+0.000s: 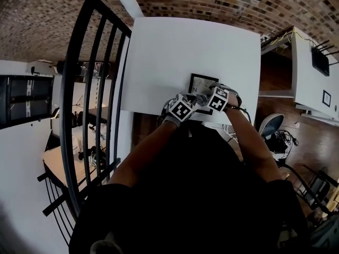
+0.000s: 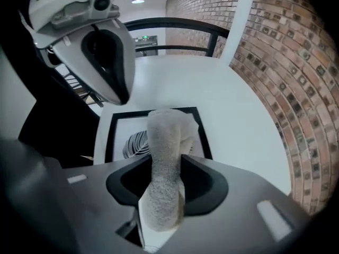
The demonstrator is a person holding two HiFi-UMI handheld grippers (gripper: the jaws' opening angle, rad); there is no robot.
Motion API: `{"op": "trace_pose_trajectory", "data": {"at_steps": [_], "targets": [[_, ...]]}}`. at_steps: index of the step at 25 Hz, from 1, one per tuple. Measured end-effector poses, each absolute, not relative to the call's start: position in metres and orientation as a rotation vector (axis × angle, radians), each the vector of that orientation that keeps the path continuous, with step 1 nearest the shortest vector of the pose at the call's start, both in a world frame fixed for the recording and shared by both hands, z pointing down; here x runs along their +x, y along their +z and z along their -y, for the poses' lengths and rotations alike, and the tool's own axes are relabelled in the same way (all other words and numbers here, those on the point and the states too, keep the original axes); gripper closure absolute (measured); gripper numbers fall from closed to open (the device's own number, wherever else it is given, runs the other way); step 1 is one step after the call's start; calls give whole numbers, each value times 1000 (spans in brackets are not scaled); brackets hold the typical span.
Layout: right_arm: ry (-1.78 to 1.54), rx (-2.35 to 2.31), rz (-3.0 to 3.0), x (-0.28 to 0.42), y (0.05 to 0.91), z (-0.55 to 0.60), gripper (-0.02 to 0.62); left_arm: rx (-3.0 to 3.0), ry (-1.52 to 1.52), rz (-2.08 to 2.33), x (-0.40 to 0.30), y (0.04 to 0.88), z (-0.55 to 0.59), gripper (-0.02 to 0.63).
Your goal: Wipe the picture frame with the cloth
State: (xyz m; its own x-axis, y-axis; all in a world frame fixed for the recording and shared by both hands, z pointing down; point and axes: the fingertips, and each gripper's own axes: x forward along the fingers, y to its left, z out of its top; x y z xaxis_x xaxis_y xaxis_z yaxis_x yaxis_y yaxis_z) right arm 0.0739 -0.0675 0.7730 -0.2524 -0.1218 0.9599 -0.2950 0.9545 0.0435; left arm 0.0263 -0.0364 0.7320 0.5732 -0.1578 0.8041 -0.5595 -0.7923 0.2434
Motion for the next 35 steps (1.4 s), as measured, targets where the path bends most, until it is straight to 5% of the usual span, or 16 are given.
{"op": "trace_pose_trajectory", "data": {"at_steps": [16,35], "targets": [[203,92,1873,46,765,-40,431,2339,1108,615,16,732,38,604],[58,397,1798,37,755,142,431,2281,1069,728,-29,728,32,604]]}}
